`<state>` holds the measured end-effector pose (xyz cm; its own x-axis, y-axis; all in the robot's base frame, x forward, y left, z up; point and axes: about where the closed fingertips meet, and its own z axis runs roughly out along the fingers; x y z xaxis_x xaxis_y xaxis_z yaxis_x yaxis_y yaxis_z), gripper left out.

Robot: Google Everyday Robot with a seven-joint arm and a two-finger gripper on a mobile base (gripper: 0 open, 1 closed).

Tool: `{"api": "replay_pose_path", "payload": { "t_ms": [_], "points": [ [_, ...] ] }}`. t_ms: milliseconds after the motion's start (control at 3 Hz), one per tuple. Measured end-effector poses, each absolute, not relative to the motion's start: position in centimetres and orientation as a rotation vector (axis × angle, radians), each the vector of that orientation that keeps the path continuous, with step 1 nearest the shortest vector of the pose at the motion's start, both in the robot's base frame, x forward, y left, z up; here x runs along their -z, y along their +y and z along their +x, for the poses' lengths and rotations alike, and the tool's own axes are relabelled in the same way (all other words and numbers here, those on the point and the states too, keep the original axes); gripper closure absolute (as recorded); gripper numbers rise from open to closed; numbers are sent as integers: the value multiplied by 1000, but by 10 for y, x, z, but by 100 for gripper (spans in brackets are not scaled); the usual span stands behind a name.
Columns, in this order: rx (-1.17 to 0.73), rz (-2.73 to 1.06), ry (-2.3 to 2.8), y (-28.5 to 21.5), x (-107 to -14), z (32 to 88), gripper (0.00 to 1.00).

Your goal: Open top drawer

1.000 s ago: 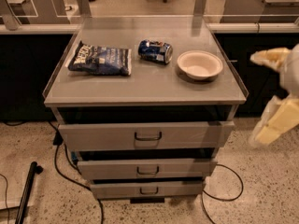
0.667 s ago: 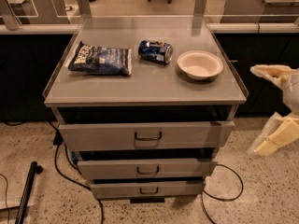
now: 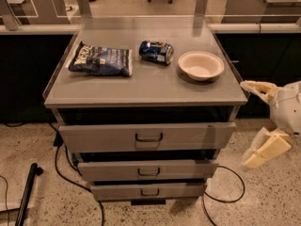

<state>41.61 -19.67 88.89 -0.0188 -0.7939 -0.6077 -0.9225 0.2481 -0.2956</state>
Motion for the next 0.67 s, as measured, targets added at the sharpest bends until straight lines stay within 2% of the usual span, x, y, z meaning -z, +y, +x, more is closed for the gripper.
{"api": "replay_pose_path", "payload": {
  "t_ms": [667],
  "points": [
    [-295, -1602, 1896, -160, -805, 425, 0]
  ]
}}
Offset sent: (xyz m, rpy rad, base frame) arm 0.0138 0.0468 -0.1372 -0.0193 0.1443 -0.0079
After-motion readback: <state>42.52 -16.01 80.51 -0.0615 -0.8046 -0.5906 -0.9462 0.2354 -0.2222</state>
